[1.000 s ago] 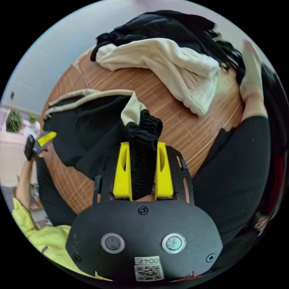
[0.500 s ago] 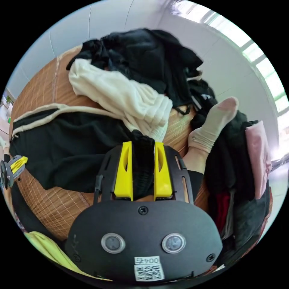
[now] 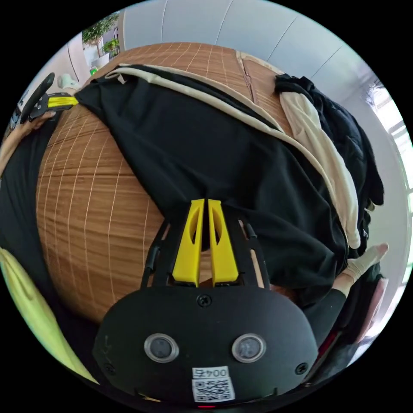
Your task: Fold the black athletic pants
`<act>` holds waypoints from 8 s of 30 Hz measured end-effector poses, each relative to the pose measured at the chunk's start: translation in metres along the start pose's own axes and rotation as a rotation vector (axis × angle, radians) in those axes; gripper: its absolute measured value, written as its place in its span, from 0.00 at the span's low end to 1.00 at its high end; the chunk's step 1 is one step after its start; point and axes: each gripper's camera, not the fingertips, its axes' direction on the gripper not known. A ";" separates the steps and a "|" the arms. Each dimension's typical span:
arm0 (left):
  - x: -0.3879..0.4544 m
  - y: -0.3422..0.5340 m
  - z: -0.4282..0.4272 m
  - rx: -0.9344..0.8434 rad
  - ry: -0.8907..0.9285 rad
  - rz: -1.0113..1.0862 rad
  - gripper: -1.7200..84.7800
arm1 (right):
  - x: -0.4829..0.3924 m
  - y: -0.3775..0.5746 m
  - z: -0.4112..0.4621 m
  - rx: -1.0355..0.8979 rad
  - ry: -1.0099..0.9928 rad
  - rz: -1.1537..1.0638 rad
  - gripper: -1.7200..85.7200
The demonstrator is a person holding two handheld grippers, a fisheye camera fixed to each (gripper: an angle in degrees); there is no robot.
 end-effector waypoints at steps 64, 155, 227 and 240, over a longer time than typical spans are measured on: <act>-0.133 0.041 -0.051 0.324 -0.299 -0.007 0.03 | 0.001 -0.208 -0.267 0.168 -0.503 -0.120 0.11; 0.052 -0.008 -0.153 0.396 0.016 -0.047 0.03 | 0.007 -0.047 -0.173 0.192 -0.065 0.141 0.09; 0.464 -0.036 -0.229 0.598 0.284 0.247 0.04 | 0.286 -0.053 -0.079 0.089 -0.110 -0.179 0.11; 0.477 -0.021 -0.216 0.613 0.208 0.269 0.04 | 0.272 -0.184 -0.021 -0.150 -0.145 -0.431 0.07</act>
